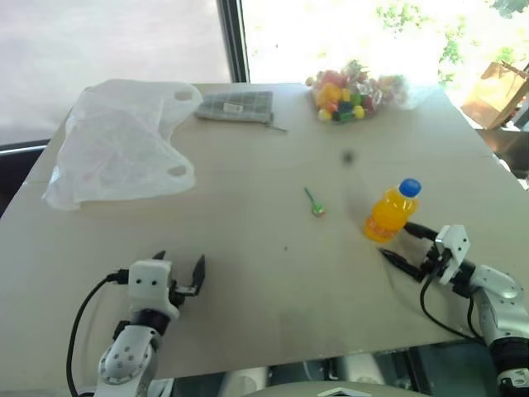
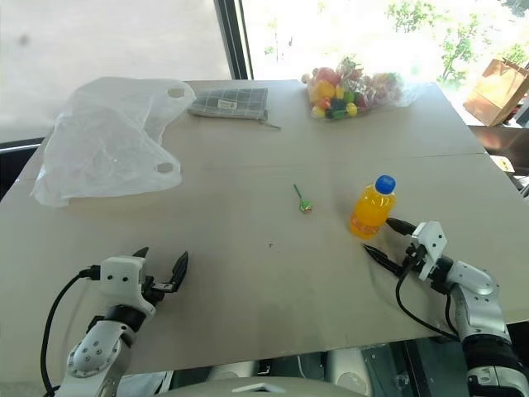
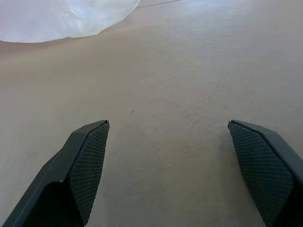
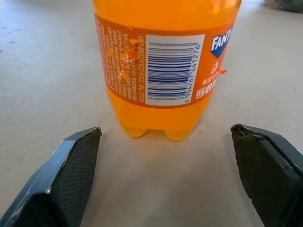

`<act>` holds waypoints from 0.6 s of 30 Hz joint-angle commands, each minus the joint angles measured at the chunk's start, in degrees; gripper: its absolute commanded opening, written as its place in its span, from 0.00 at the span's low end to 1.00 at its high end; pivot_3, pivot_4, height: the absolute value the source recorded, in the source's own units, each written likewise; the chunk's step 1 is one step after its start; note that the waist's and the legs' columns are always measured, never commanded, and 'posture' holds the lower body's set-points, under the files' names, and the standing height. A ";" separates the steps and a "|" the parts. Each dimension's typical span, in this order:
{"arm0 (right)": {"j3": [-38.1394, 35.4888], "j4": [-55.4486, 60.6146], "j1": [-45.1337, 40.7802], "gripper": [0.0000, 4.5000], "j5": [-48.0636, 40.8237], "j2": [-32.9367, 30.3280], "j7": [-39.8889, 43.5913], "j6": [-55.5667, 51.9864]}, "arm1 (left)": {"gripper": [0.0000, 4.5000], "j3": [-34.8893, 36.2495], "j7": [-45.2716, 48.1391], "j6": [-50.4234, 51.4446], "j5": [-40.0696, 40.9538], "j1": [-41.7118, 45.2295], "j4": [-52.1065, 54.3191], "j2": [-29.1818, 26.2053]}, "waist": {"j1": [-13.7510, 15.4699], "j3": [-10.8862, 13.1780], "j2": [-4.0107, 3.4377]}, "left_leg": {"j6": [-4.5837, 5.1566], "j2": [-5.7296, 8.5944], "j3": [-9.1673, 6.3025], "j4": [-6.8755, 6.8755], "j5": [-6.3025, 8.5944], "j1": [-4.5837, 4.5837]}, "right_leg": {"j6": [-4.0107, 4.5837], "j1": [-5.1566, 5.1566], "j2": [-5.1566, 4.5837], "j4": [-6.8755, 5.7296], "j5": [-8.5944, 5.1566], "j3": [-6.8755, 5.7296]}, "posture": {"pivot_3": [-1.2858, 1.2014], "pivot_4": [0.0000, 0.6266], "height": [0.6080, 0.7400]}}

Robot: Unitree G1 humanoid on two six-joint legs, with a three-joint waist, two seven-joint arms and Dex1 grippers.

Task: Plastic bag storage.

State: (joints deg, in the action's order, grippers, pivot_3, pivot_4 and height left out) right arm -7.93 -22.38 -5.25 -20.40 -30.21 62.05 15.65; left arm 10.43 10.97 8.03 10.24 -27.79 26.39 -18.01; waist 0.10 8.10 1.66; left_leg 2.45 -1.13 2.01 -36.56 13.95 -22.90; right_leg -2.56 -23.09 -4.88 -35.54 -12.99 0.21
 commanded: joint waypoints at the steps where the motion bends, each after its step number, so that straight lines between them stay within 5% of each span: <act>1: -0.31 0.06 2.35 1.00 0.40 -0.57 -0.09 -0.54 | 0.93 -0.98 1.50 -1.87 -0.33 -0.10 -0.91 0.50 | 0.06 0.00 0.00 | 0.00 0.00 0.00 -0.01 0.00 0.00 | 0.00 0.00 0.01 0.00 0.00 -0.01 | 0.52 0.24 1.00; 18: -0.63 -0.16 3.31 1.00 0.75 -0.71 -0.96 0.29 | 0.93 -1.37 3.73 -5.31 -1.62 0.35 -3.44 2.62 | 0.72 0.00 -0.02 | 0.02 0.00 0.01 -0.15 -0.01 0.00 | -0.05 0.09 0.09 -0.01 -0.03 -0.29 | 0.52 0.24 1.00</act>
State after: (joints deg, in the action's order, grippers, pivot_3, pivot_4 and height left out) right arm -8.54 -21.38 -3.24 -20.28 -30.35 60.84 16.38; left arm 9.63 14.02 2.94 9.04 -26.72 23.16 -15.57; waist 0.83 8.09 1.63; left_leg 2.47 -1.13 2.02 -36.73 13.94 -22.90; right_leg -2.61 -22.99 -4.78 -35.55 -13.02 -0.09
